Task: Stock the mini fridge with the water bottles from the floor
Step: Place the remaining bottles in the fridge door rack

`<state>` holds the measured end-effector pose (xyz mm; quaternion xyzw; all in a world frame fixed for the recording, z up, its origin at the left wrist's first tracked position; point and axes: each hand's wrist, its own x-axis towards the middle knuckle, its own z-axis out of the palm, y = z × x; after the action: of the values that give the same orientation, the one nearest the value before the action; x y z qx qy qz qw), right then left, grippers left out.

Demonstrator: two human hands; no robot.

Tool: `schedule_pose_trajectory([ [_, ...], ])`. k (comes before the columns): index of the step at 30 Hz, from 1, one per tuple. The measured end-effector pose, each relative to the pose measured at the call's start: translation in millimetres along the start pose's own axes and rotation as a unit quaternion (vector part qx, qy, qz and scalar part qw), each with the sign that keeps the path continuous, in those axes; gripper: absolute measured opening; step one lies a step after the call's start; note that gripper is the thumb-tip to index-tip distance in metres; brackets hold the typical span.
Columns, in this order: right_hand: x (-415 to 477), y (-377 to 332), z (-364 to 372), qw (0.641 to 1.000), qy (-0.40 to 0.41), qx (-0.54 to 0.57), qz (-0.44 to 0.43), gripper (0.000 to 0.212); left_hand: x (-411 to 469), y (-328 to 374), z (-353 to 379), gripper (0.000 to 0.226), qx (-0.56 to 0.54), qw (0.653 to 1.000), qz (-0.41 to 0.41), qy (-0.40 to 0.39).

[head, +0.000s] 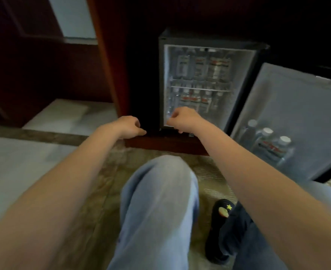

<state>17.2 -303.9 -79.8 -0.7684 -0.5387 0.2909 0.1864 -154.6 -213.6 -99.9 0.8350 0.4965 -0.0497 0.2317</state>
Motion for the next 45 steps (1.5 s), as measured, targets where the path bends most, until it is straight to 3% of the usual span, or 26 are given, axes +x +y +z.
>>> schedule_pose_trajectory([
  [6,-4,-91,99,0.985,-0.084,-0.116,-0.093,0.037,-59,-110,11,0.047,-0.035,0.992,-0.121,0.017],
  [11,-25,-140,188,0.944,-0.144,-0.229,-0.188,0.03,-127,-193,41,0.045,-0.066,0.972,-0.222,0.042],
  [15,-45,-161,247,0.911,-0.21,-0.257,-0.245,0.034,-185,-250,80,0.037,-0.152,0.939,-0.298,0.075],
  [20,-75,-159,297,0.858,-0.326,-0.261,-0.298,0.044,-263,-295,149,0.031,-0.226,0.879,-0.401,0.124],
  [25,-81,-130,315,0.809,-0.381,-0.354,-0.274,0.04,-309,-317,228,0.04,-0.292,0.808,-0.505,0.084],
  [30,-81,-125,316,0.821,-0.363,-0.351,-0.265,0.042,-336,-326,315,0.056,-0.391,0.677,-0.62,0.061],
  [34,-82,-121,328,0.812,-0.367,-0.375,-0.255,0.039,-353,-346,387,0.074,-0.402,0.62,-0.672,0.049],
  [36,-83,-121,335,0.799,-0.372,-0.397,-0.255,0.037,-355,-343,397,0.069,-0.439,0.577,-0.686,0.059],
  [38,-86,-120,342,0.792,-0.375,-0.408,-0.255,0.039,-353,-332,392,0.067,-0.449,0.557,-0.694,0.08],
  [42,-87,-117,348,0.789,-0.376,-0.416,-0.253,0.04,-348,-329,404,0.091,-0.438,0.528,-0.718,0.113],
  [45,-86,-113,349,0.783,-0.378,-0.428,-0.246,0.041,-341,-334,415,0.096,-0.444,0.497,-0.735,0.126],
])
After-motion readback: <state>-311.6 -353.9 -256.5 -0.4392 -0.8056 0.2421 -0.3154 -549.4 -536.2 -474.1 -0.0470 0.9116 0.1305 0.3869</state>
